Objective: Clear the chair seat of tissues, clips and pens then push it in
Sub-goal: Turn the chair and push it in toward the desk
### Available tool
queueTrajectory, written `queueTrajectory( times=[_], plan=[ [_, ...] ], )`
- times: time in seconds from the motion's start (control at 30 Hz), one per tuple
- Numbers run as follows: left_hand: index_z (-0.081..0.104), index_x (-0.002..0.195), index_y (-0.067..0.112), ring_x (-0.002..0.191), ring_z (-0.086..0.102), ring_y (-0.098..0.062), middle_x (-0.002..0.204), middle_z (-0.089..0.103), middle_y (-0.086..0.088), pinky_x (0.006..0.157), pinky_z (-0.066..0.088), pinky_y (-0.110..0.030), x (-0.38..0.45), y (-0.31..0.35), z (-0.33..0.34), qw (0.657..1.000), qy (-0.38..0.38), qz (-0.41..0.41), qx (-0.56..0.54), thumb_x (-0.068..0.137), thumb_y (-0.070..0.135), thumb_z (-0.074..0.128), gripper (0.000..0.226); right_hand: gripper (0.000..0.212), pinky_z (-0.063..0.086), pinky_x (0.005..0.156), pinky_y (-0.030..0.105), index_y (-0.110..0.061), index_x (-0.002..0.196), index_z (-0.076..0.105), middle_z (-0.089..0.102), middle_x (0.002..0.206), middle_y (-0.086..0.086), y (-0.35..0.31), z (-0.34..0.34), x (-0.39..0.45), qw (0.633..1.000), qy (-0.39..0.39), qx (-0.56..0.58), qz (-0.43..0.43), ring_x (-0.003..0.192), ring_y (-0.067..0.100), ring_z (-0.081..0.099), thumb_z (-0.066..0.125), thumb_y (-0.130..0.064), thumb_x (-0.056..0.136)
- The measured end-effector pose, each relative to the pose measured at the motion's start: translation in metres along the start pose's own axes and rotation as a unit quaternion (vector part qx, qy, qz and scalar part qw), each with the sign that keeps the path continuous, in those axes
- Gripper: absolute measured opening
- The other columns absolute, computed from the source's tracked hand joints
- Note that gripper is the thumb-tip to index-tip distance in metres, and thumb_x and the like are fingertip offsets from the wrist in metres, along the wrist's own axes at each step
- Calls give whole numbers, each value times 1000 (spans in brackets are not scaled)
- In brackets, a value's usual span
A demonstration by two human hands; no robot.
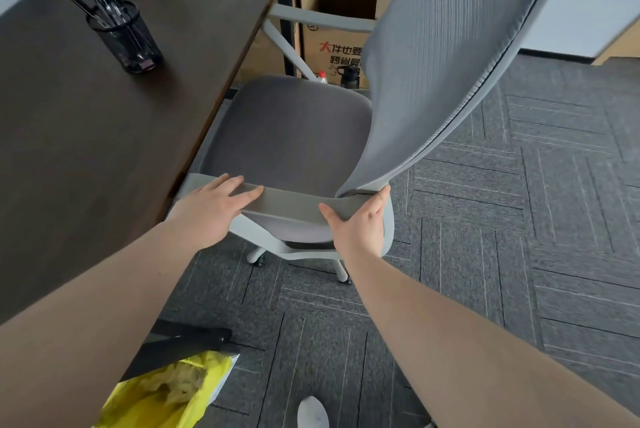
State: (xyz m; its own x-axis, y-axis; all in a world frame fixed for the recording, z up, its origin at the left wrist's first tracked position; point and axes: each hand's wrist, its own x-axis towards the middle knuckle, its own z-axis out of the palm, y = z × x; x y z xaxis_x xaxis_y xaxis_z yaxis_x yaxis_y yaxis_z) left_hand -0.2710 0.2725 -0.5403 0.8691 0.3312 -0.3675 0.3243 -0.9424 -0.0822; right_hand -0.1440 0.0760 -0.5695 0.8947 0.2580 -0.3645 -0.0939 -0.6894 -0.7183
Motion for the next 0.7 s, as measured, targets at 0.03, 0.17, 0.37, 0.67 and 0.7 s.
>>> queueTrajectory(
  times=[0.03,0.17,0.37,0.67,0.7],
  plan=[
    [10,150,36,148,12,-25,160,15,-4,111,35,-40,0,0,0,1000,4,0,-4,102,22,33,56,118,38,106,36,-13,151,-16,2,163,-1,0,-1,0,1000,2,0,0,145,22,26,70,-51,79],
    [12,151,34,148,13,-25,160,14,-5,113,30,-42,-4,9,-1,1000,10,-14,-13,100,34,35,56,114,36,106,34,-10,152,-12,8,162,-1,-1,-9,-2,1000,6,-27,-6,145,19,25,69,-49,82],
    [10,151,34,149,13,-24,161,10,-3,115,27,-43,-10,21,-11,1000,0,-8,-8,98,44,36,59,111,41,106,40,-13,151,-13,6,162,-4,4,-22,-1,998,-39,-54,-11,145,20,26,67,-47,83],
    [10,151,34,149,12,-23,161,10,-3,116,26,-42,-13,37,-31,999,-8,6,-33,98,45,36,60,99,44,105,46,-13,153,-5,15,161,-2,2,-54,-3,982,-92,-158,-50,140,26,35,63,-45,87],
    [10,151,34,149,12,-23,161,9,-3,116,25,-42,-13,38,-33,999,-14,8,-29,98,46,35,60,95,47,100,46,-14,153,-1,20,160,-1,0,-58,-4,982,-96,-159,-47,137,26,39,62,-43,88]
  ],
)
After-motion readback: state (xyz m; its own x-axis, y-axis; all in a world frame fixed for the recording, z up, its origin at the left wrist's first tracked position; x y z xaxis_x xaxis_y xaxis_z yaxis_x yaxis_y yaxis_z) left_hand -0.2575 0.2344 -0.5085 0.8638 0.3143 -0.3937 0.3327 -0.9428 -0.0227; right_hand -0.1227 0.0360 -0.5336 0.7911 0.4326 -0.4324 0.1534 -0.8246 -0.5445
